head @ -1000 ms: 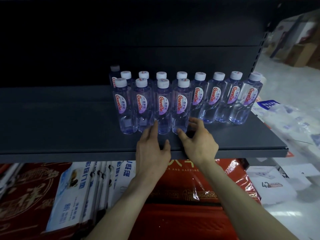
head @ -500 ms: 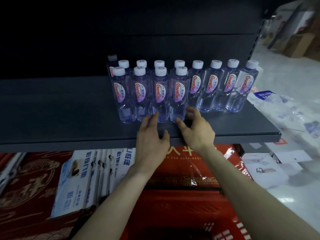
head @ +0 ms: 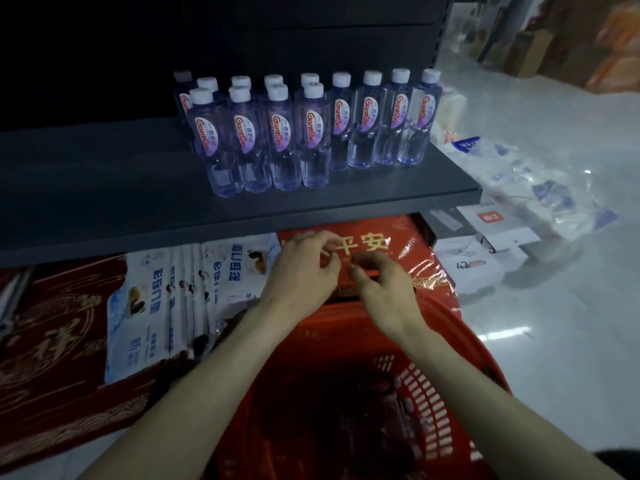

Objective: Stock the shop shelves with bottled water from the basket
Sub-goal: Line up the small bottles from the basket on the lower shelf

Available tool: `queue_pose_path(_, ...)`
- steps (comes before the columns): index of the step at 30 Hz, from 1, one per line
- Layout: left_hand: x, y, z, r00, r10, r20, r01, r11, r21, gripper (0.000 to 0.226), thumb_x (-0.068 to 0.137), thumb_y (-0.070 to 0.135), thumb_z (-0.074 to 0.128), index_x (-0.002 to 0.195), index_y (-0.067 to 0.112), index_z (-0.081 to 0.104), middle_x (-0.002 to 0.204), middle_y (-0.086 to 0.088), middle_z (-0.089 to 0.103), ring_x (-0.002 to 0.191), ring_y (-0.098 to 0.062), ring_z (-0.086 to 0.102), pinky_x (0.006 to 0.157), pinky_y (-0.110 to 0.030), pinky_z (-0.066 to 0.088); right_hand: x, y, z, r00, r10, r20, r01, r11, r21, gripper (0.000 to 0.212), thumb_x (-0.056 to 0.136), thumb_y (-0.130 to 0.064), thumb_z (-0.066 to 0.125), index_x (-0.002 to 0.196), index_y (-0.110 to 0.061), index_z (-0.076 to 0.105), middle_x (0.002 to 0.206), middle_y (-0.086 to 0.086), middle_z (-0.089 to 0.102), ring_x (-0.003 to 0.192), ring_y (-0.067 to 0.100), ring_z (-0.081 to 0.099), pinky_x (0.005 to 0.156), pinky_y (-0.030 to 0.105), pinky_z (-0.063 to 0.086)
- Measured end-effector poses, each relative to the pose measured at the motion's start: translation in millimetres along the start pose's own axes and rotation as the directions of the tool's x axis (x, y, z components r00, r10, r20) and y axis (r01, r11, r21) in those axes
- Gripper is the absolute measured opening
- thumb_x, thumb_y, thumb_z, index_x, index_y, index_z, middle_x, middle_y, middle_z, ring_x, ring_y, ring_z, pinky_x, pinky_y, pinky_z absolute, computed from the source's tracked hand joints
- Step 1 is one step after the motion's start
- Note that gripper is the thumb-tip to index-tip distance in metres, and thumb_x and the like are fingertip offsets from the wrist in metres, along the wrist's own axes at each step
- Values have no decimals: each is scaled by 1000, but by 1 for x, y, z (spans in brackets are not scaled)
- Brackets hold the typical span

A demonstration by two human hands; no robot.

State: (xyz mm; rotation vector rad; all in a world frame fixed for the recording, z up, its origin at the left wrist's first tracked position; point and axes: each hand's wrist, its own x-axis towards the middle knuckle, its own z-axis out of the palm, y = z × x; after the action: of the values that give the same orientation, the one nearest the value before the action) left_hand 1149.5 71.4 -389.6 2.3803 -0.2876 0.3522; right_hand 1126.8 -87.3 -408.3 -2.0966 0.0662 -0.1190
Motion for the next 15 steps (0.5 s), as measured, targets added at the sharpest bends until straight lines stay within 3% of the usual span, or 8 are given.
queue_pose_path(3,-21,-11,5,963,34,269,-61,994,89,26,95,27,62,119,33,71,107,16,69,104,-8,64,95,-39,56,-24,32,-3,986,135,93,-129,989,-66,27,97,-30,65,121,-20,72,108,-4,75,104,13,68,80,18,47)
queue_pose_path(5,-34,-23,5,911,-12,411,-58,986,157,26,96,30,63,121,33,71,108,14,71,101,-7,66,93,-37,59,-36,57,-3,963,234,135,-215,966,-141,30,95,-32,66,122,-21,72,109,-1,76,107,19,69,88,25,49)
queue_pose_path(10,-63,-38,8,785,-132,605,-47,961,271,32,98,33,62,129,31,68,119,4,73,108,-16,69,95,-35,58,-57,106,-4,871,443,211,-391,887,-248,37,92,-37,64,123,-20,74,119,6,75,114,26,67,92,27,48)
queue_pose_path(13,-81,-38,25,661,-172,730,-146,925,351,36,99,35,62,135,33,63,121,5,70,112,-19,67,97,-33,55,-62,118,-5,843,503,192,-471,861,-191,32,89,-35,68,112,-16,78,106,7,77,97,24,70,82,27,50)
queue_pose_path(15,-92,-39,38,547,-213,809,-177,916,360,40,99,36,62,140,35,60,124,5,68,114,-20,66,98,-35,54,-60,126,-6,820,552,151,-539,834,-117,36,83,-38,71,104,-9,79,97,8,79,91,26,73,84,35,59)
